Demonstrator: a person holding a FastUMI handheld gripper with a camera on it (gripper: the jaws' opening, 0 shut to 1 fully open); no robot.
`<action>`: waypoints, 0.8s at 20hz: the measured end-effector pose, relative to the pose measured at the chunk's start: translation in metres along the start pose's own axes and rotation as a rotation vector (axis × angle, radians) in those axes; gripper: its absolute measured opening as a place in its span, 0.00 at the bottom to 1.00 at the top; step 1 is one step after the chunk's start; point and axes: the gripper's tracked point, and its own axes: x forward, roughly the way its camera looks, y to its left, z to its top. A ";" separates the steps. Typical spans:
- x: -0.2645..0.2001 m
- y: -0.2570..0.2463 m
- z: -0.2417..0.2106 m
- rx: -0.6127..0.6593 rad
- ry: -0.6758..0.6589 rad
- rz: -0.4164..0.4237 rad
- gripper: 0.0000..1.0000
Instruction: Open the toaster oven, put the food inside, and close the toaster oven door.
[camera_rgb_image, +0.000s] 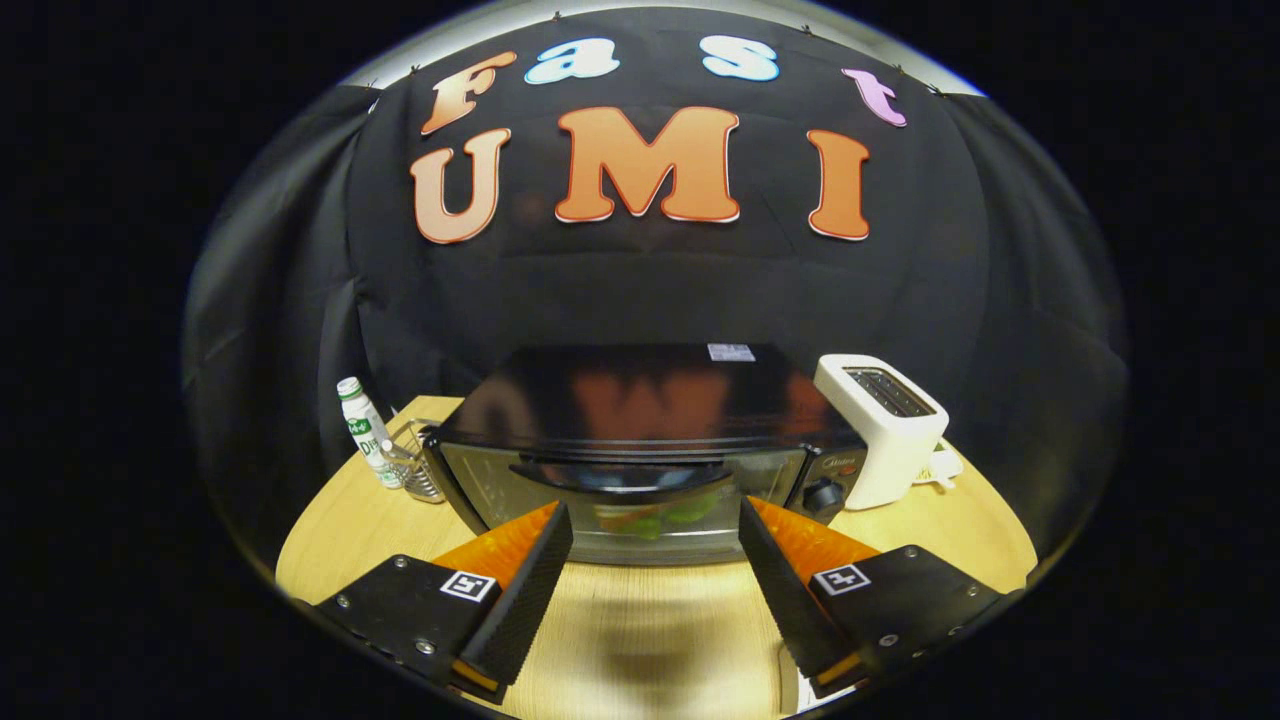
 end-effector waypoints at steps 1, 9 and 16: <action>-0.003 -0.007 0.015 0.003 -0.022 0.000 0.99; -0.036 -0.050 0.140 0.087 -0.181 0.004 0.99; -0.076 -0.072 0.200 0.053 -0.310 0.004 0.99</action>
